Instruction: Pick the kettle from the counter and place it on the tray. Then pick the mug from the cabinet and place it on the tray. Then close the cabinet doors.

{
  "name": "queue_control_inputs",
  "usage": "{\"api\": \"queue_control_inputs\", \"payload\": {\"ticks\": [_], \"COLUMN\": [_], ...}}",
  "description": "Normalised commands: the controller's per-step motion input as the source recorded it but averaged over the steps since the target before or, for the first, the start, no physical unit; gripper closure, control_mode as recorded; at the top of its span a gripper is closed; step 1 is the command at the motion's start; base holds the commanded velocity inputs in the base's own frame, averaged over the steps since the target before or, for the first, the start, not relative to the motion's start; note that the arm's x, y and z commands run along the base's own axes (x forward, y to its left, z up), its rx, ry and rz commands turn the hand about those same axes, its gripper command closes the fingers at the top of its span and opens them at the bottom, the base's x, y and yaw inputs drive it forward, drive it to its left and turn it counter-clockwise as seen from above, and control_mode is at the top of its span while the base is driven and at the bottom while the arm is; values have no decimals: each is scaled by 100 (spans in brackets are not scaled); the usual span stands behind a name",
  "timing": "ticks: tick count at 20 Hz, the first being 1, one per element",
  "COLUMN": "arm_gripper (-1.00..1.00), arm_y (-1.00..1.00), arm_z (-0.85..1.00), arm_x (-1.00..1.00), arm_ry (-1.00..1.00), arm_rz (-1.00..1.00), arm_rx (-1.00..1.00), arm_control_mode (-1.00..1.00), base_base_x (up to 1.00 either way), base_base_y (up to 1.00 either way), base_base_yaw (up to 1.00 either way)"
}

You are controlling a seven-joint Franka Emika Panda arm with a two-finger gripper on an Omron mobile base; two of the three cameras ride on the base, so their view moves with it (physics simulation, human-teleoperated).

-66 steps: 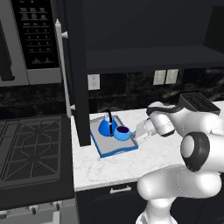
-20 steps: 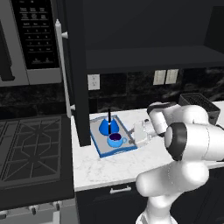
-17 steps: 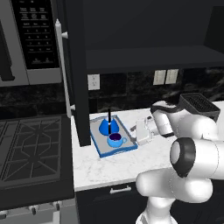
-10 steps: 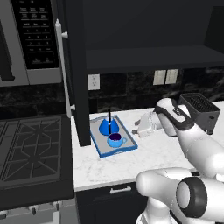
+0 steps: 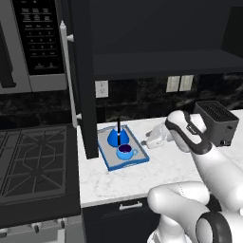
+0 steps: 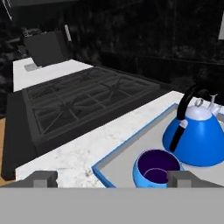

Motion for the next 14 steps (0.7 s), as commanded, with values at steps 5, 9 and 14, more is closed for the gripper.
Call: {"api": "queue_control_inputs", "payload": {"ticks": [5, 9, 14], "arm_gripper": [-100, -100, 100], "arm_y": [-7, -21, -20], "arm_z": [40, 42, 8], "arm_x": [-3, -9, 0], "arm_ry": [24, 38, 26], "arm_rz": [-24, -26, -15], "arm_rx": [3, 1, 0], "arm_control_mode": [-100, -100, -100], "base_base_x": [0, 0, 0], "base_base_y": [0, 0, 0], "base_base_yaw": [0, 0, 0]}}
